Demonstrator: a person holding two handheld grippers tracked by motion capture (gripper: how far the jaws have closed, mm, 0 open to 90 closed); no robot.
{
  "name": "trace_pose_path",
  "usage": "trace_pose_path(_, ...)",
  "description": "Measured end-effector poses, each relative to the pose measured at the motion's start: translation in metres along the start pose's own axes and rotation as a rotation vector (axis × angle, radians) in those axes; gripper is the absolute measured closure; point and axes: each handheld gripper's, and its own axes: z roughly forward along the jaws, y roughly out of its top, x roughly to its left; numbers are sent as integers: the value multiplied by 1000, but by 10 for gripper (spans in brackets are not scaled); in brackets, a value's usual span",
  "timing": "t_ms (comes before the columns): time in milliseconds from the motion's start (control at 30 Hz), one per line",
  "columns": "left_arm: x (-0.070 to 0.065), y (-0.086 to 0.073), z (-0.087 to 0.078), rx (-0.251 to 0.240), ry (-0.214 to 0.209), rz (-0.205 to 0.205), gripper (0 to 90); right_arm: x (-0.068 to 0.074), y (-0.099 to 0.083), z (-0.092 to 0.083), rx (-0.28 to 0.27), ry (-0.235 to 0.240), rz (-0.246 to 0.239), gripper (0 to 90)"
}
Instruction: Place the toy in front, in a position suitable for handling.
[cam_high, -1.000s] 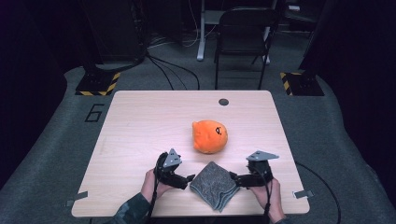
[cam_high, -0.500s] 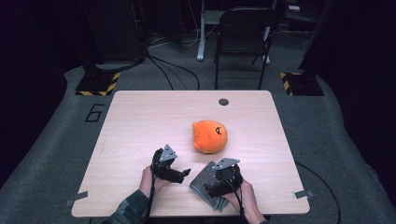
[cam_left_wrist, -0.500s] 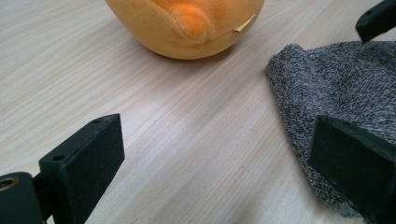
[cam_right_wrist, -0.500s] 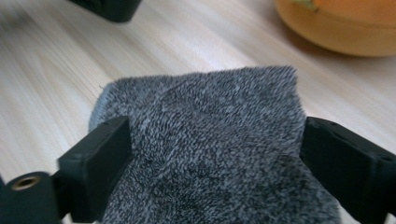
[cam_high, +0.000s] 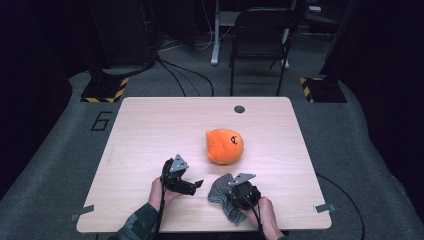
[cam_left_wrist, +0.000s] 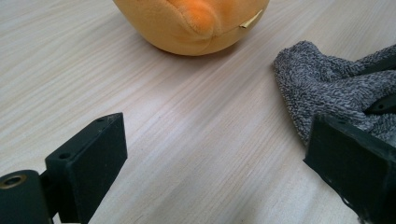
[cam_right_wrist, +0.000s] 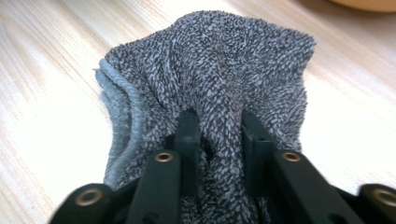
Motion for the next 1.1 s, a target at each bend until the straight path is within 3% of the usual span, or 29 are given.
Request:
trace_pose_path(100, 0, 0, 0, -4, -6, -12, 60, 0, 0, -3, -4, 8, 5, 751)
trace_pose_path(133, 1, 0, -1, -3, -4, -11, 61, -2, 1, -10, -38, 4, 25, 756)
trace_pose_path(233, 3, -1, -1, -16, 0, -13, 61, -7, 0, -23, -71, -3, 55, 758)
trace_pose_path(400, 2, 0, -1, -21, -3, -18, 62, -16, -6, -36, -88, -22, 78, 758)
trace_pose_path(567, 3, 0, 0, -18, -7, -11, 63, -34, -12, -55, -130, -66, 119, 758)
trace_pose_path(633, 3, 0, 1, -17, -7, -6, 63, -38, -13, -58, -138, -73, 114, 758)
trace_pose_path(667, 3, 0, 1, -18, -5, -6, 64, -39, -14, -60, -143, -79, 140, 757)
trace_pose_path(700, 3, 0, 1, -20, -6, -8, 64, -43, -15, -63, -145, -89, 122, 758)
trace_pose_path(733, 3, 0, 2, -20, -8, -9, 64, -48, -16, -67, -153, -100, 137, 758)
trace_pose_path(1100, 3, 0, 1, -21, -11, 1, 63, -77, -20, -83, -188, -183, 196, 757)
